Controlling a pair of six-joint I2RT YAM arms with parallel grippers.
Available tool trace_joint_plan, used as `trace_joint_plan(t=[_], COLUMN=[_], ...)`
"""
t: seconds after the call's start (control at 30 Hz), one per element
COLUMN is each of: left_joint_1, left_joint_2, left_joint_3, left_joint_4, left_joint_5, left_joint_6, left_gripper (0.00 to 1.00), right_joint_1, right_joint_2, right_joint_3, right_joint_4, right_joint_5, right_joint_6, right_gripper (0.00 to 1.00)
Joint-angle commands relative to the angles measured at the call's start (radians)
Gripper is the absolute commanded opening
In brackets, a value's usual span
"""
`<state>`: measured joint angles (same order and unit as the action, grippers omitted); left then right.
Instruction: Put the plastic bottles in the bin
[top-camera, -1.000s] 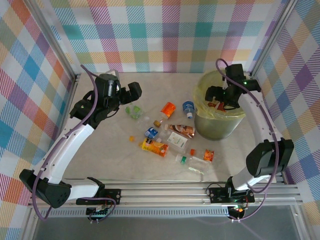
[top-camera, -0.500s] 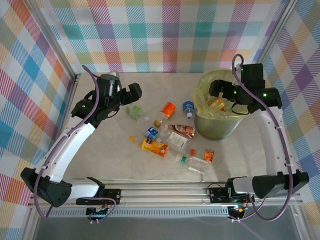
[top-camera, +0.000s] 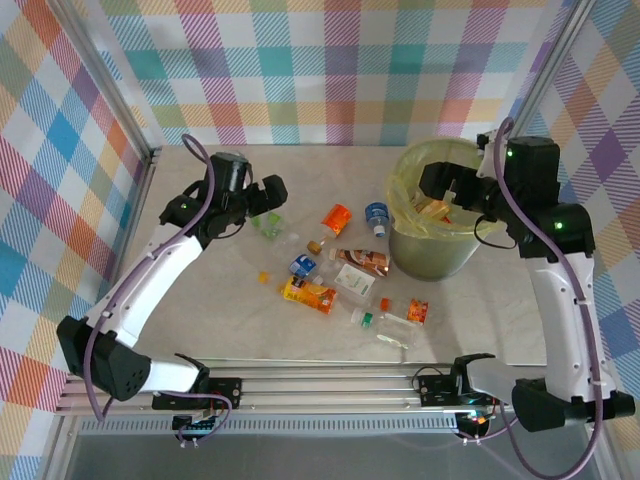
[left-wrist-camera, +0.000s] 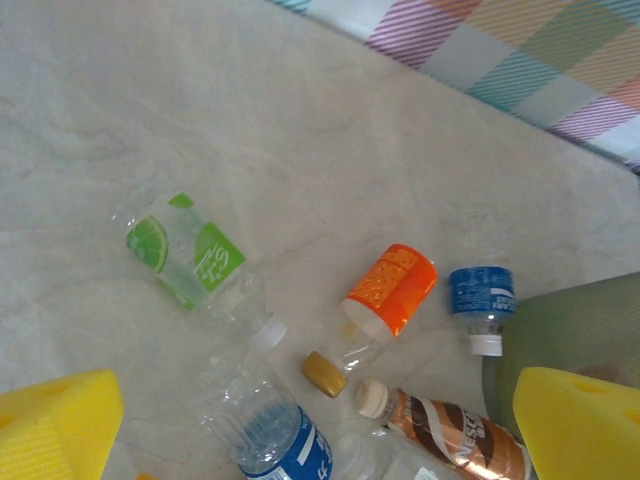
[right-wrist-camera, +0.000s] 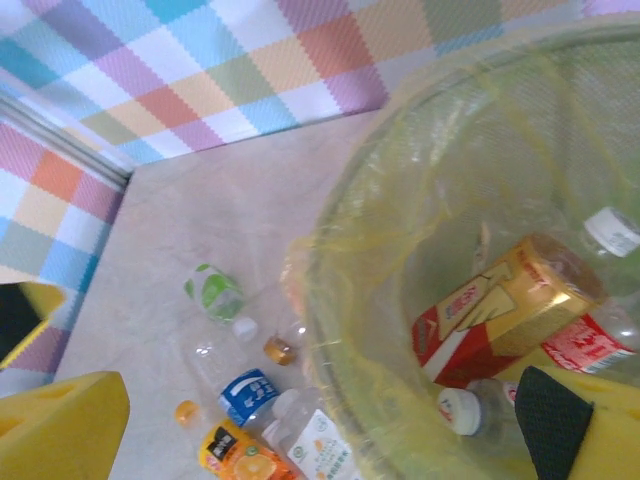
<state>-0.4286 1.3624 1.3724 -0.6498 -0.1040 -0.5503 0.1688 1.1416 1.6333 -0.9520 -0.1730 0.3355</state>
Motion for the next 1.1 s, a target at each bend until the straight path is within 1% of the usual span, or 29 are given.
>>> trace_joint_plan(t=[0.0, 0.07, 0.27, 0.37, 0.7, 0.9, 1.07], left_joint_1=[0.021, 0.026, 0.033, 0.033, 0.046, 0.13, 0.16], left_joint_2=[0.026, 0.043, 0.118, 0.134, 0.169, 0.235, 0.318], left_joint_3=[-0.052, -0.084, -0.155, -0.199, -0.265, -0.335, -0.287], left_joint_4=[0.023, 0.039, 0.083, 0.105, 0.17, 0.415, 0.48], left_joint_5=[0.04, 0.055, 0.137, 0.161, 0.124, 0.186, 0.195], left_joint_6=[-0.043, -0.062, -0.1, -0.121, -0.156, -0.248, -0.264], left_gripper=[1.0, 1.0, 1.0, 1.0, 1.0, 1.0, 1.0], right_joint_1=[0.039, 0.077, 0.202, 0.235, 0.288, 0.291, 0.292], right_joint_2=[-0.039, -0.051, -0.057, -0.055, -0.052, -0.061, -0.066], right_joint_3=[-0.038, -0.067, -0.139, -0.159, -0.248, -0.298, -0.302], right_joint_4=[0.042, 0.054, 0.061, 0.056, 0.083, 0.1, 0.099], right_joint_5=[-0.056, -0.06, 0.024, 0.055, 0.072, 0.064, 0.064], right_joint_6=[0.038, 0.047, 0.058, 0.058, 0.08, 0.099, 0.105], right_gripper=[1.0, 1.0, 1.0, 1.0, 1.0, 1.0, 1.0])
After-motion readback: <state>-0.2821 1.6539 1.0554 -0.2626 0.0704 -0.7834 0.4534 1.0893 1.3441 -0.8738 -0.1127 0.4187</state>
